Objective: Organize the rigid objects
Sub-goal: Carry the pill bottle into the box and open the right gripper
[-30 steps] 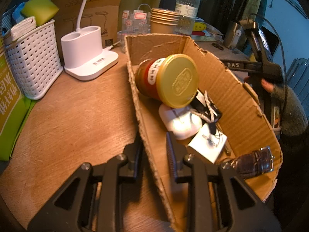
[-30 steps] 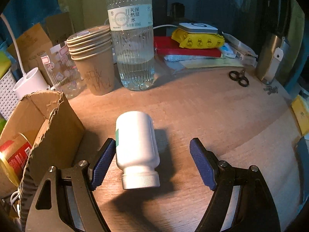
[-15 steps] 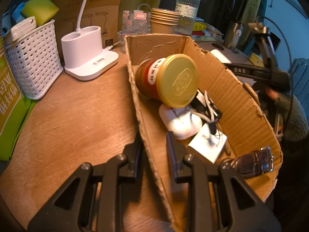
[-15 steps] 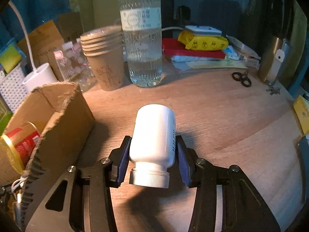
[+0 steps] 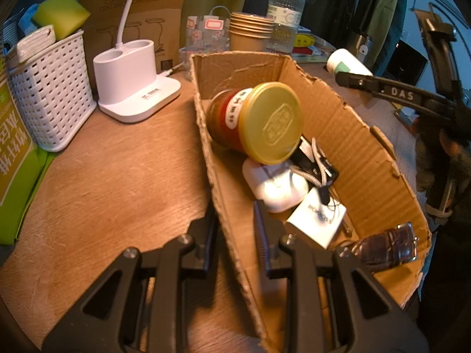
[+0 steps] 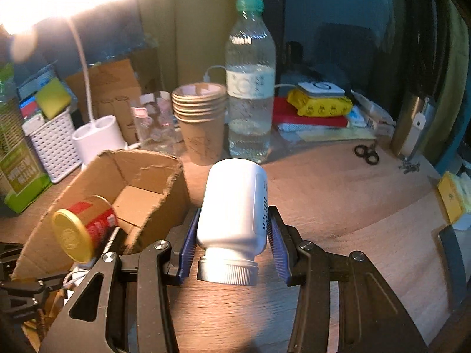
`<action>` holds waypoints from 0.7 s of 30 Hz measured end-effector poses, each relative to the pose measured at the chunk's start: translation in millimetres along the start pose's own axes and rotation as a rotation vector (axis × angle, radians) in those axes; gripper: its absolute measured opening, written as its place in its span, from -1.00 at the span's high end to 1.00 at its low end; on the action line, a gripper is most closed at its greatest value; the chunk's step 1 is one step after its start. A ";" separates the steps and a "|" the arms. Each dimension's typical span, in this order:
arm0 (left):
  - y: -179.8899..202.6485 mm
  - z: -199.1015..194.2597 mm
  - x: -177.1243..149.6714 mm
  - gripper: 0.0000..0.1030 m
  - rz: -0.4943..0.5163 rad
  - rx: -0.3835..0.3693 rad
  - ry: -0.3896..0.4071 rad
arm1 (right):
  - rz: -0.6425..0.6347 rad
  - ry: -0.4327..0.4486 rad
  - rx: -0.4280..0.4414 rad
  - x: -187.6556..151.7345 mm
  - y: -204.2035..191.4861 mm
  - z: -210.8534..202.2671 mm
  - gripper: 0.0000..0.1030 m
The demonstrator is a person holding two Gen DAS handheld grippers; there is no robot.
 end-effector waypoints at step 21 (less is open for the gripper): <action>-0.3 0.2 0.0 0.50 0.000 0.000 0.000 | -0.082 0.087 0.098 10.9 -51.2 -47.7 0.08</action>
Point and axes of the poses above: each gripper's, at about its wrist camera, not at the fingertips, and z roughly the way its jaws point, y to its right, x to its top, the point moved 7 cm from there along z, roughly the way its jaws point, and after that the axes turned 14 degrees about -x, right-handed, at the moved point
